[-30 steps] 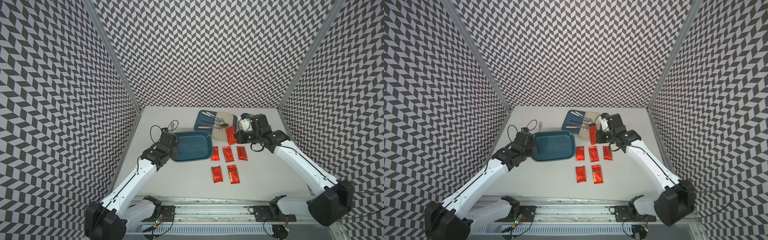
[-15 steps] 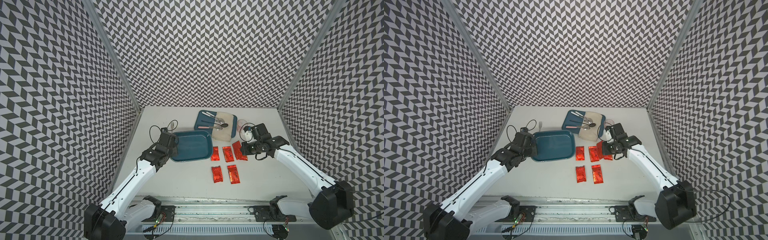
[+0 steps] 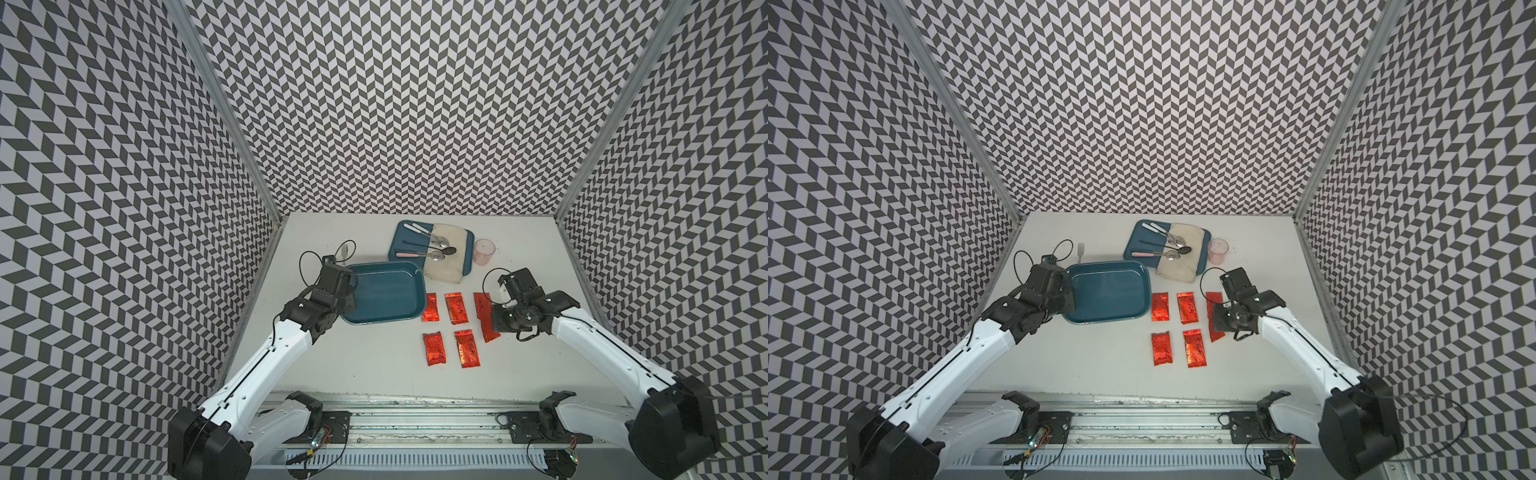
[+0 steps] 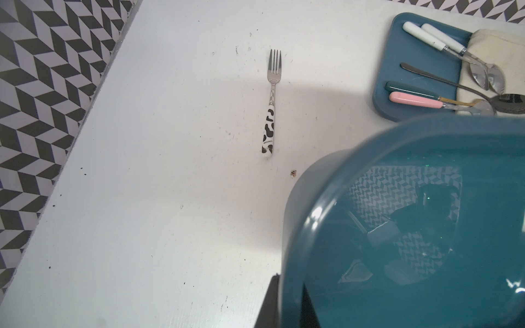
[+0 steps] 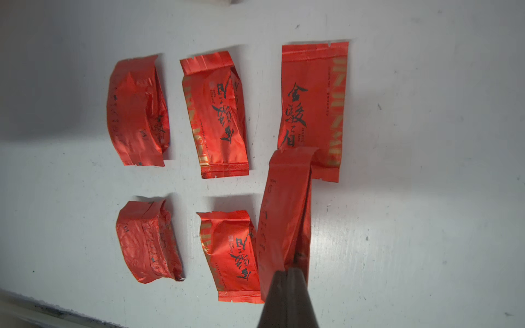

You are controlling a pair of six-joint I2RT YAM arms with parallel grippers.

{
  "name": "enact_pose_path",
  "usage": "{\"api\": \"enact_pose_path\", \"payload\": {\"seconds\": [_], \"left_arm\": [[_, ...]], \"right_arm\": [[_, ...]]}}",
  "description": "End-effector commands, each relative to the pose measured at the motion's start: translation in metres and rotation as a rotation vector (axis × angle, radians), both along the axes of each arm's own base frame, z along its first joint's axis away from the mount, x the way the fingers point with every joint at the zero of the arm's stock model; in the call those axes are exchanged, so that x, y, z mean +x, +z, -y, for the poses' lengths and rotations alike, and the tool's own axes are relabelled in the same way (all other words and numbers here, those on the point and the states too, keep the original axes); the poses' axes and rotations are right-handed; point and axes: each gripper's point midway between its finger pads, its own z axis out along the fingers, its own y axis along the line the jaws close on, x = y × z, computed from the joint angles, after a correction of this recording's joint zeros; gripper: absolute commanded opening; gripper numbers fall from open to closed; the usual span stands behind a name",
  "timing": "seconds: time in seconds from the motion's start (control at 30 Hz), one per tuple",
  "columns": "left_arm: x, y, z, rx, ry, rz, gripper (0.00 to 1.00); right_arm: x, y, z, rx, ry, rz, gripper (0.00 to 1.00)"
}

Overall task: Take the tea bags out of the storage box
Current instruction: Place the tea bag at the center of the board.

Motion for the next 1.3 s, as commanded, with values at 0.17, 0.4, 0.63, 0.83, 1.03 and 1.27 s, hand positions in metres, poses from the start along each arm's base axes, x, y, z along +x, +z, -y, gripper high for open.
{"api": "enact_pose_path", "payload": {"seconds": [0.17,0.4,0.63,0.83,1.03,1.27], "left_arm": [[0.001,0.012,0.004,-0.038,-0.026,0.049,0.0],[0.0,0.014,0.007,-0.049,-0.038,0.056,0.0],[-0.001,0.017,0.007,-0.054,-0.041,0.069,0.0],[-0.001,0.019,0.008,-0.058,-0.046,0.074,0.0],[-0.001,0.019,0.008,-0.06,-0.049,0.076,0.0],[-0.002,0.019,0.008,-0.06,-0.046,0.077,0.0]], "right_arm": [[-0.012,0.001,-0.008,0.006,-0.023,-0.002,0.0],[-0.033,-0.023,-0.004,-0.12,-0.048,-0.086,0.0],[-0.039,-0.049,-0.003,-0.191,-0.044,-0.193,0.0],[-0.04,-0.058,0.005,-0.257,-0.063,-0.215,0.0],[-0.036,-0.053,0.013,-0.293,-0.1,-0.183,0.0],[-0.035,-0.059,0.015,-0.323,-0.097,-0.212,0.03]]}}
